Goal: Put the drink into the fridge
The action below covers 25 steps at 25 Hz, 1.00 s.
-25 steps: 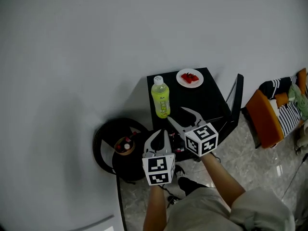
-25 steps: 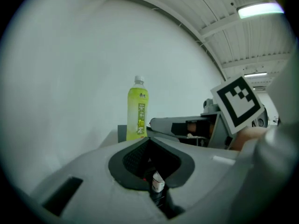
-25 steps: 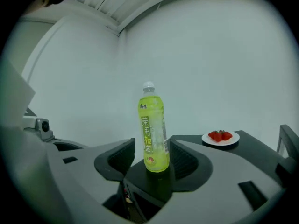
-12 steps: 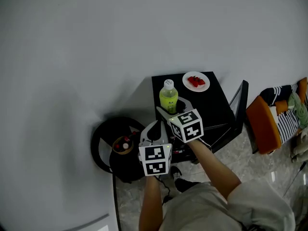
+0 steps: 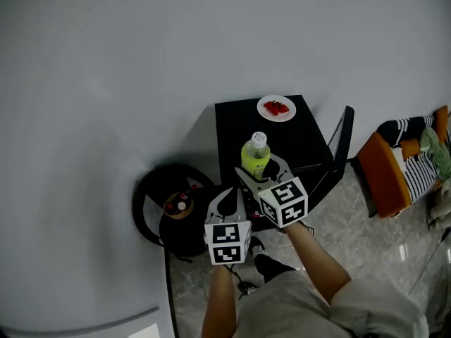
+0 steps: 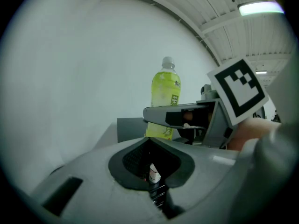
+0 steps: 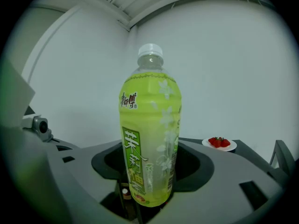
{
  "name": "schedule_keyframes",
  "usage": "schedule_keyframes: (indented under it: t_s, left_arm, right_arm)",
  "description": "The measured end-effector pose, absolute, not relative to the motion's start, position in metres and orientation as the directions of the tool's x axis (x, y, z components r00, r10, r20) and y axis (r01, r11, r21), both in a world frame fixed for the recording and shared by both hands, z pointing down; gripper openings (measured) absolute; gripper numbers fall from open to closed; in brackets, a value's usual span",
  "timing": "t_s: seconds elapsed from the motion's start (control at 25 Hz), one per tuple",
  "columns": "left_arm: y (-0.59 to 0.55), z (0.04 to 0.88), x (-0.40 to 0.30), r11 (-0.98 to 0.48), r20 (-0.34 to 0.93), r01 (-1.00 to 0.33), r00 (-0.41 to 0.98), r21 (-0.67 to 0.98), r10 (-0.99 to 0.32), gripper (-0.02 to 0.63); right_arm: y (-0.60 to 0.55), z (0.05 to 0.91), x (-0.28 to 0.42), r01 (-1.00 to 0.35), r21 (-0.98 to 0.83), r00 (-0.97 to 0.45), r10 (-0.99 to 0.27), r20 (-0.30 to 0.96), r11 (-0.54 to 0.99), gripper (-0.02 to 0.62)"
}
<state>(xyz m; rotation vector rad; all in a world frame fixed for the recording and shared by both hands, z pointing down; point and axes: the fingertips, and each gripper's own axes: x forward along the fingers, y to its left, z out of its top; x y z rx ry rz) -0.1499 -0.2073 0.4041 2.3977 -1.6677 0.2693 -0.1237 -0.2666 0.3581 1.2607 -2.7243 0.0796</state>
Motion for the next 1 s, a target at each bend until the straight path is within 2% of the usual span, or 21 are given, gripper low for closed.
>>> schedule_keyframes:
  t_s: [0.16,0.44,0.64,0.84,1.0]
  left_arm:
    - [-0.189,0.420,-0.124,-0.367,0.275,-0.925,0.379,0.097,-0.884,0.002]
    - [-0.159,0.471,-0.085,-0.408,0.331,-0.909,0.413,0.087,-0.849,0.002]
    - [-0.166,0.506,-0.071,-0.401,0.359,-0.909,0.413,0.113,-0.837,0.002]
    - [-0.189,0.536,-0.059,-0.414,0.359,-0.906,0.417,0.092,-0.835,0.002]
    - [-0.209,0.569,-0.053,-0.411,0.335,-0.909,0.407,0.062,-0.850,0.002]
  right_arm:
    - [-0.231,0.370,-0.087,-0.778,0.001,-0.624,-0.772,0.122,0.628,0.272]
    - [-0.203,0.461,-0.014,-0.825,-0.019,-0.555,-0.805,0.211,0.564,0.272]
    - [-0.223,0.550,0.012,-0.869,-0.009,-0.477,-0.830,0.289,0.495,0.272]
    - [-0.248,0.628,0.025,-0.869,0.018,-0.457,-0.818,0.349,0.494,0.272]
    - [-0.281,0.679,0.038,-0.889,0.020,-0.423,-0.837,0.347,0.458,0.272]
